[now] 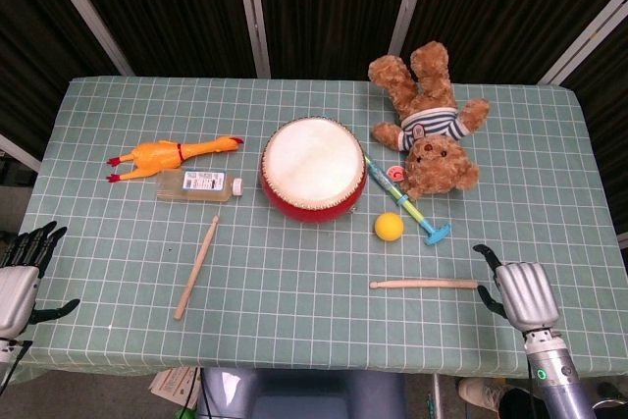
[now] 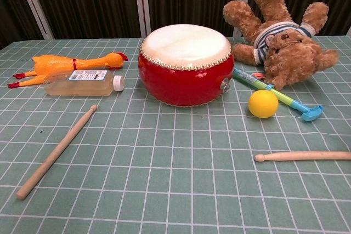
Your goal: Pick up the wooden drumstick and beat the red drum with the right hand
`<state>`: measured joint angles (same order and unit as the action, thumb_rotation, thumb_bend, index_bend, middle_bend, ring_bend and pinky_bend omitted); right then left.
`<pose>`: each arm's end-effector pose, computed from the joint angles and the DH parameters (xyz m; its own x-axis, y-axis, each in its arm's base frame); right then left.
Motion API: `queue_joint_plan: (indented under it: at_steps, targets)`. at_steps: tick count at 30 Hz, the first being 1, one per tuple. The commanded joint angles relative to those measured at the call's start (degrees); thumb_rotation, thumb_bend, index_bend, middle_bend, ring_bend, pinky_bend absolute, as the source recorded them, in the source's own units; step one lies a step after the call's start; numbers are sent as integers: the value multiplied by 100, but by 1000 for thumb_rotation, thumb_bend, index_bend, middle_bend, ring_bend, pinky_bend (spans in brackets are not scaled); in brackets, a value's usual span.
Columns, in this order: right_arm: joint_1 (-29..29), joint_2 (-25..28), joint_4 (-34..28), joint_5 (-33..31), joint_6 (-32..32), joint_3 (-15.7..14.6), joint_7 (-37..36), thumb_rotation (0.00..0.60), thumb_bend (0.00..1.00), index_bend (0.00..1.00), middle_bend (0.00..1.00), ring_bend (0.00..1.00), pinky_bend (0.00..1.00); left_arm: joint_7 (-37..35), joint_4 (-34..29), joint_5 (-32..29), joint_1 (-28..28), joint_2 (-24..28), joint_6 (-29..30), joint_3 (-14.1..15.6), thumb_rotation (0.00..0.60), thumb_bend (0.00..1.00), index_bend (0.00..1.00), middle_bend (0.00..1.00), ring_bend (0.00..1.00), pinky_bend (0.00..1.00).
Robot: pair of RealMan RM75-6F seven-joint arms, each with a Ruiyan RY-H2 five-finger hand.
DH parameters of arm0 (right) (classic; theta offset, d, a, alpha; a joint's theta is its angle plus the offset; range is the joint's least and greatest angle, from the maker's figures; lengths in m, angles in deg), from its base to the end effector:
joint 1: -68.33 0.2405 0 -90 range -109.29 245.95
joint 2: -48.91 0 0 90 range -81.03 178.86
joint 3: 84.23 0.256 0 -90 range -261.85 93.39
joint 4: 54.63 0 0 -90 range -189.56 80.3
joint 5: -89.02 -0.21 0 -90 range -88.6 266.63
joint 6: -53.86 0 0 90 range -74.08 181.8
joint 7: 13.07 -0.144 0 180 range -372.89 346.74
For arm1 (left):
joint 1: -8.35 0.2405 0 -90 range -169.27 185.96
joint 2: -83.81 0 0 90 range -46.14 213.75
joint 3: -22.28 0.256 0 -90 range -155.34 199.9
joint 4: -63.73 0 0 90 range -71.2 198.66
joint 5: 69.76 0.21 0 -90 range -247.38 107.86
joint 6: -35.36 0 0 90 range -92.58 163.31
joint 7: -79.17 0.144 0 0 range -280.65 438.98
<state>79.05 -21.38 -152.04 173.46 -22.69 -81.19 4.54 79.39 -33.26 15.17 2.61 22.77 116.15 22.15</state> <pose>-0.2699 -0.2059 0.0991 0.5034 -0.1072 0.8574 -0.8619 -0.1314 0.4897 -0.3068 0.1737 0.1533 0.3739 0.1208 0.9196 0.9266 -0.0052 -0.3760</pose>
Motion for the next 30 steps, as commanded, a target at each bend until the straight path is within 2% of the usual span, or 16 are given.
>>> queue_joint_plan:
  at_steps: [1,8,14,30]
  targets:
    - [192,-219,-63,-194,283,54,358,600,341,415,1000,1000,992,-5,-4,-11,-5,3,-19,1,600,15,0,0,0,27]
    - [489,-892,301,-630,747,94,1107,600,341,484,1000,1000,1000,-41,-25,-27,-17,27,-67,8,600,15,0,0,0,27]
    - [589,-1334,716,-911,918,103,1291,600,341,494,1000,1000,1000,-87,-42,-31,-28,49,-108,20,600,15,0,0,0,27]
    - [679,-1582,1057,-1209,1000,94,1366,600,340,493,1000,1000,1000,-93,-103,-96,-45,82,-186,25,600,15,0,0,0,27]
